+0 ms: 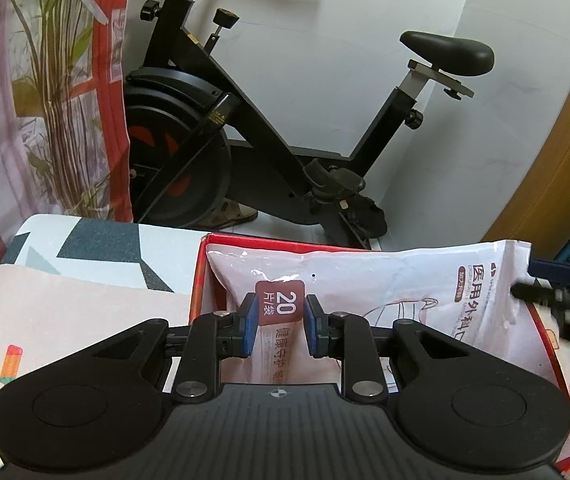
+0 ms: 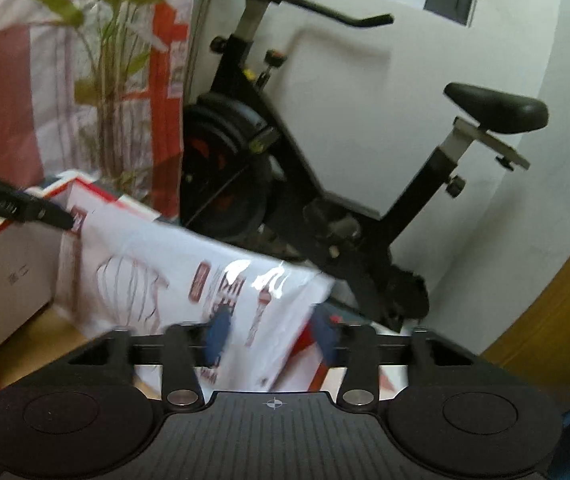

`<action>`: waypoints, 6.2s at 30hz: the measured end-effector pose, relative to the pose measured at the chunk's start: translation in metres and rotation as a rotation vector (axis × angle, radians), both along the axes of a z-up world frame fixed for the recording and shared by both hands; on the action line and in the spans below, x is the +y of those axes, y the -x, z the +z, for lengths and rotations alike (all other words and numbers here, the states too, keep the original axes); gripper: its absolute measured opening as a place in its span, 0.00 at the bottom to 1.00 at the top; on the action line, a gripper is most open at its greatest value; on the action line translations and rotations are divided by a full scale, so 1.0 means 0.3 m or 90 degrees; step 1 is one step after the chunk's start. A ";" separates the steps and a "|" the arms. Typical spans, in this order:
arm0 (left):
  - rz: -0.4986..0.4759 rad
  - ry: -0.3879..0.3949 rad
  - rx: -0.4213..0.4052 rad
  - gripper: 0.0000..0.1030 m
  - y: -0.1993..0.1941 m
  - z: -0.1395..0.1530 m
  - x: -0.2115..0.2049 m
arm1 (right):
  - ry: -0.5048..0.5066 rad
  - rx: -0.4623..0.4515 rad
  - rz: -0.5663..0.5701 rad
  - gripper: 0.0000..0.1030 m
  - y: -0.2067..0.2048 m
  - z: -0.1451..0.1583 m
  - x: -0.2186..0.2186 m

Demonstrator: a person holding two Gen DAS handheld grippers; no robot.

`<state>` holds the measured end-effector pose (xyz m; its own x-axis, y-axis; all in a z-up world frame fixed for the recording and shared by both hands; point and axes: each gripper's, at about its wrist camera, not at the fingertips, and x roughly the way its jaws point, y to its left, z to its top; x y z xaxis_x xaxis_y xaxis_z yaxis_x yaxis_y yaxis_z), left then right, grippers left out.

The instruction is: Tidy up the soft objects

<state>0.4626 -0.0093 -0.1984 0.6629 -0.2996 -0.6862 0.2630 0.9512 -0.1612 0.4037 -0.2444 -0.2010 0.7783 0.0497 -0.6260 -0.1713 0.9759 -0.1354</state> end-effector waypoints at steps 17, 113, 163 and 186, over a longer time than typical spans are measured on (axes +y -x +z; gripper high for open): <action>0.007 0.000 0.006 0.25 -0.006 -0.002 0.012 | 0.009 -0.011 -0.057 0.03 -0.049 -0.055 -0.004; -0.119 0.073 0.073 0.45 1.090 -0.199 -0.027 | -0.240 0.123 -0.048 0.79 1.045 -0.379 0.271; -0.125 0.142 0.039 0.44 1.080 -0.159 0.026 | -0.246 0.000 0.023 0.51 1.041 -0.226 0.305; -0.087 0.194 -0.167 0.44 0.694 0.308 0.066 | -0.169 -0.234 0.108 0.51 0.557 0.258 0.323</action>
<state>0.2544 0.0104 -0.1061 0.7428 -0.5600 -0.3669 0.4533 0.8240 -0.3400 0.2366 -0.1475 -0.1235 0.9124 0.3161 -0.2599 -0.3186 0.9473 0.0337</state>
